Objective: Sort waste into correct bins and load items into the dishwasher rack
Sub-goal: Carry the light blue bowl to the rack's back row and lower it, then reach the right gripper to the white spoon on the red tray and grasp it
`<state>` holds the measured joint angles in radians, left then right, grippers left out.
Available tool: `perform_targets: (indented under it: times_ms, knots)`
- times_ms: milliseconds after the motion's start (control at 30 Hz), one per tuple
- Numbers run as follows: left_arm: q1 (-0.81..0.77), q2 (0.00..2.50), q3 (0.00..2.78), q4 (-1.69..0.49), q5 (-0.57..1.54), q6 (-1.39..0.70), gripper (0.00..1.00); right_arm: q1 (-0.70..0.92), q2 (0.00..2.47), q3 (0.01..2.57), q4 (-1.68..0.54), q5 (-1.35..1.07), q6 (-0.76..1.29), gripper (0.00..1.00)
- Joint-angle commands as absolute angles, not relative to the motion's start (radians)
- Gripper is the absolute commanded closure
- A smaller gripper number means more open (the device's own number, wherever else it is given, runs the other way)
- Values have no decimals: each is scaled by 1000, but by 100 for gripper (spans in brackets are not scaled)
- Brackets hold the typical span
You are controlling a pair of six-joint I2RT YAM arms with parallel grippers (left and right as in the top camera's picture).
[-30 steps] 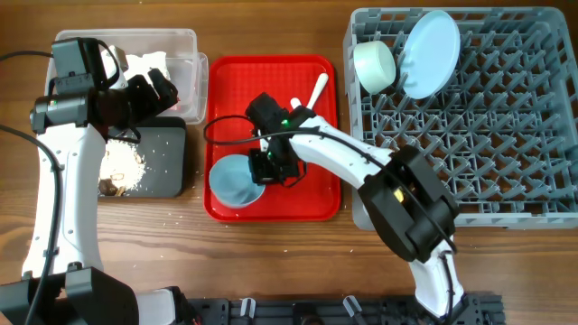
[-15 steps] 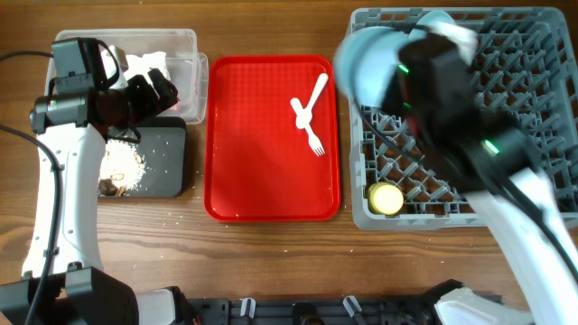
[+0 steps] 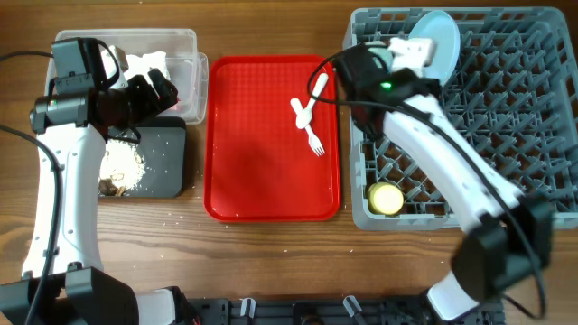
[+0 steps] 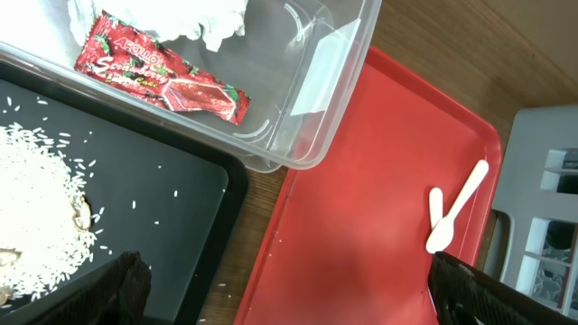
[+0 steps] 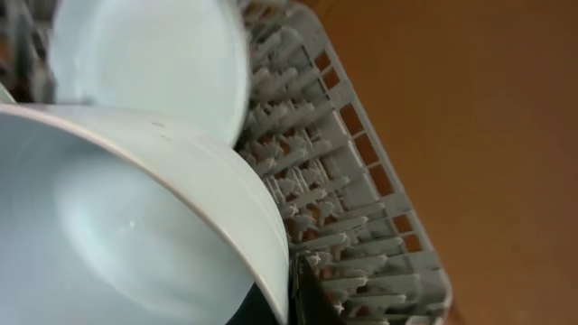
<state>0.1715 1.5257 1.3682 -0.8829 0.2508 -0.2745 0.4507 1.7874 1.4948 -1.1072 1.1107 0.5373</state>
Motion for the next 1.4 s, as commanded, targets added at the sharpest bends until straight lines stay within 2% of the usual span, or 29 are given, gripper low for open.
perform_targets:
  times_ms: [0, 533, 900, 933, 1000, 1133, 1200, 1367]
  knots:
    - [176, 1520, 1380, -881, 241, -265, 0, 457, 1879, 1496, -1113, 1202, 422, 96]
    - [176, 1520, 1380, -881, 241, -265, 0, 457, 1961, 1496, -1145, 1260, 341, 96]
    - [176, 1520, 1380, -880, 241, -265, 0, 522, 1960, 1497, -1156, 1129, 288, 95]
    - [176, 1520, 1380, -880, 241, -265, 0, 541, 1960, 1497, -1158, 1129, 288, 91]
    - [176, 1520, 1380, -881, 241, -265, 0, 565, 1960, 1497, -1162, 1129, 287, 76]
    - [176, 1520, 1380, -880, 241, -265, 0, 604, 1960, 1497, -1169, 1121, 253, 60]
    - [176, 1520, 1380, -880, 241, -265, 0, 628, 1960, 1497, -1169, 1121, 234, 47]
    - [176, 1520, 1380, -880, 241, -265, 0, 654, 1960, 1498, -1168, 1095, 229, 32]
